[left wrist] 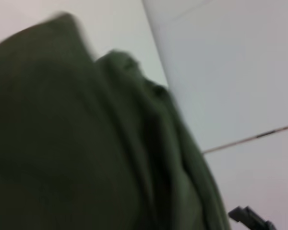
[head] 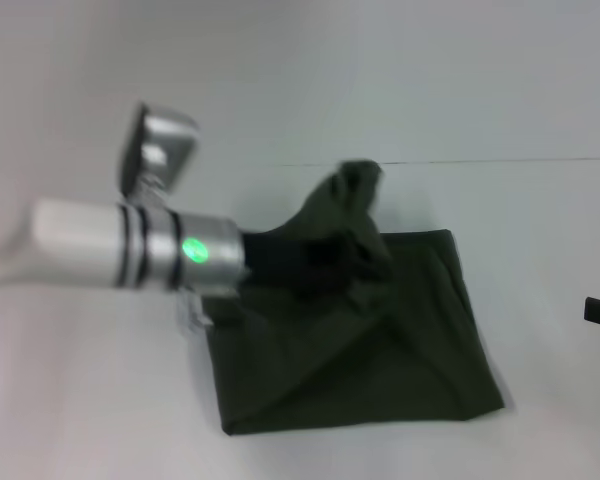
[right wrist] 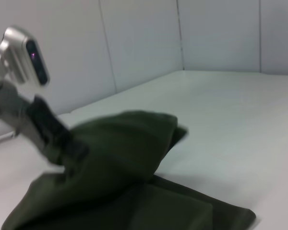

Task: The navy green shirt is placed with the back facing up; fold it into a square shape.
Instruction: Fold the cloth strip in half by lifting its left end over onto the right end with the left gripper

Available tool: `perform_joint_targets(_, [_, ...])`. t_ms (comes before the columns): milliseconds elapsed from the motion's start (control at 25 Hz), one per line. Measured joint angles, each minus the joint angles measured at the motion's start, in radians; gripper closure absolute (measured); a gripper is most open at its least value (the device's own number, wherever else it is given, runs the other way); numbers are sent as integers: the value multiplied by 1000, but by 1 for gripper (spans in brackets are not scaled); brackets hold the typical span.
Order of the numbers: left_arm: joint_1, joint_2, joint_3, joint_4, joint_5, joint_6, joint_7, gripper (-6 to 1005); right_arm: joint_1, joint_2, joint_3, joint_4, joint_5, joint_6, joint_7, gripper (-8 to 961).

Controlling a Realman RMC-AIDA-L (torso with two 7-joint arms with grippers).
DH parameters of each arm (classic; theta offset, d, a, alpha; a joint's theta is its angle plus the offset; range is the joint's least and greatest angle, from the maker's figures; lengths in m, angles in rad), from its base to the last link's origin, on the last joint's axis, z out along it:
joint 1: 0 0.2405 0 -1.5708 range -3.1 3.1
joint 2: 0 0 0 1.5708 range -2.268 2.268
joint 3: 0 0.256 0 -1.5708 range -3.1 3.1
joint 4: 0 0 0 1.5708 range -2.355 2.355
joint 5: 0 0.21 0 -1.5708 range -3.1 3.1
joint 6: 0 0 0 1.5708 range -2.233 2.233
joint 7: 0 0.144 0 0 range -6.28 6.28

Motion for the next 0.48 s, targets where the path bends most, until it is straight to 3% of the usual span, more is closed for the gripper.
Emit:
perform_joint_targets(80, [-7,-22,14,-77,-8,-65,18,953,2,0,-2,0,0,13,9,76])
perform_joint_targets(200, [-5,-23,15,-185,-31,-120,64,944,6,-1,-9,0,-1,28,21,76])
perform_joint_targets(480, [7,-19,11,-169,-107,-19,89,923,15,-2,-21,-1,-2,48,34,76])
